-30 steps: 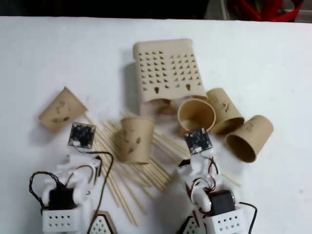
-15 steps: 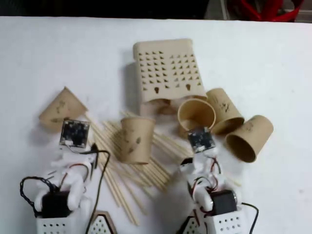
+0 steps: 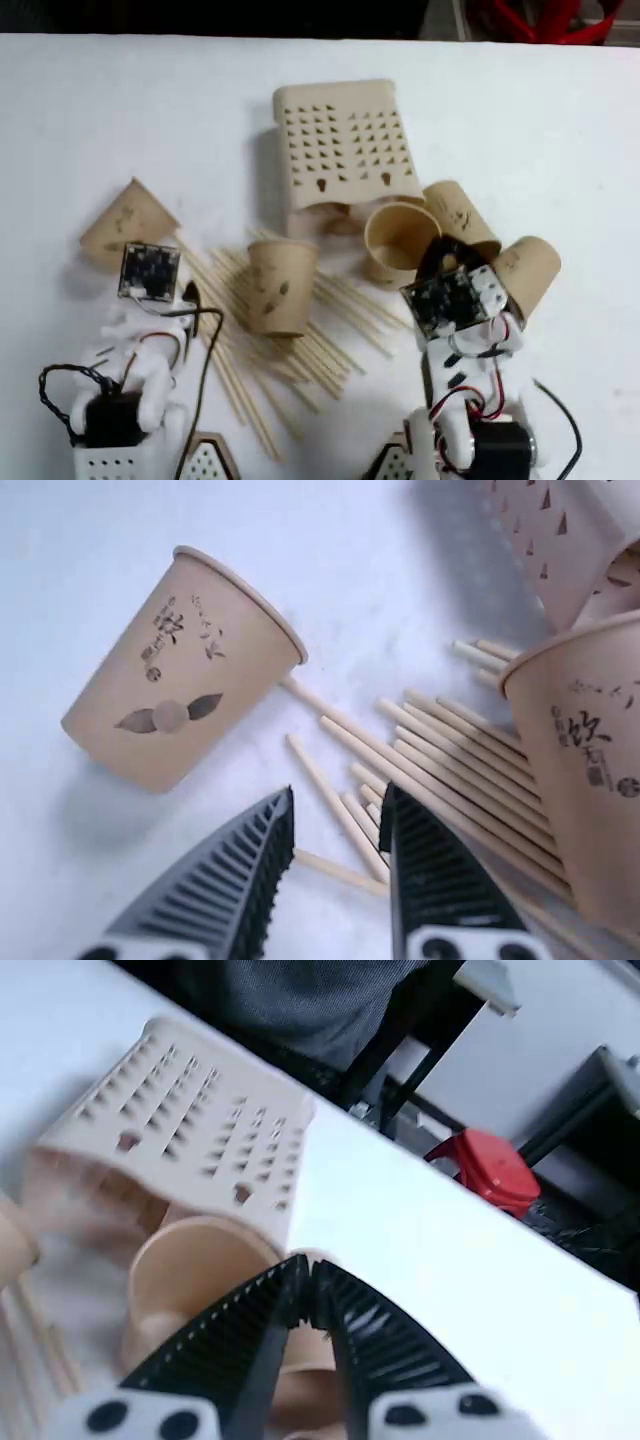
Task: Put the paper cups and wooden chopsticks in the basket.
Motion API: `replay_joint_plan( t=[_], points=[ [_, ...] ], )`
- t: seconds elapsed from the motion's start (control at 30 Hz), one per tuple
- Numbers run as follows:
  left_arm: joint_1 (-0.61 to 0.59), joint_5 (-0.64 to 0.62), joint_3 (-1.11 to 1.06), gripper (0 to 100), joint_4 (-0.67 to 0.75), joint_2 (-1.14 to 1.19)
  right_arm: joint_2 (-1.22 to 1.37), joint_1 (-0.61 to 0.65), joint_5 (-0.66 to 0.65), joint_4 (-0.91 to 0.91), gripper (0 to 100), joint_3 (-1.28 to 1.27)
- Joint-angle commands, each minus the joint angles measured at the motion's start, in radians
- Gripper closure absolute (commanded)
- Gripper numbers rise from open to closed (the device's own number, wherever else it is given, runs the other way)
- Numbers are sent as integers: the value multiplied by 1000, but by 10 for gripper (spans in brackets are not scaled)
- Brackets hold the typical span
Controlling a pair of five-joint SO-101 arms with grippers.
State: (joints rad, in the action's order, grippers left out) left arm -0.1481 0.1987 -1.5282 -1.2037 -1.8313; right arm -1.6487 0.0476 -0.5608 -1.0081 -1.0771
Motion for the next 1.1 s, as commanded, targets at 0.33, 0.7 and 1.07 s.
replay_joint_plan(
  t=[0.33,0.7,1.07],
  points=[
    [-8,9,-2,843,44,8,1135,36,-5,-151,898,868],
    [-8,11,-43,843,87,8,1633,275,-94,-311,747,1177],
    [-8,11,-44,842,86,8,1793,361,-175,-285,704,1175]
  ],
)
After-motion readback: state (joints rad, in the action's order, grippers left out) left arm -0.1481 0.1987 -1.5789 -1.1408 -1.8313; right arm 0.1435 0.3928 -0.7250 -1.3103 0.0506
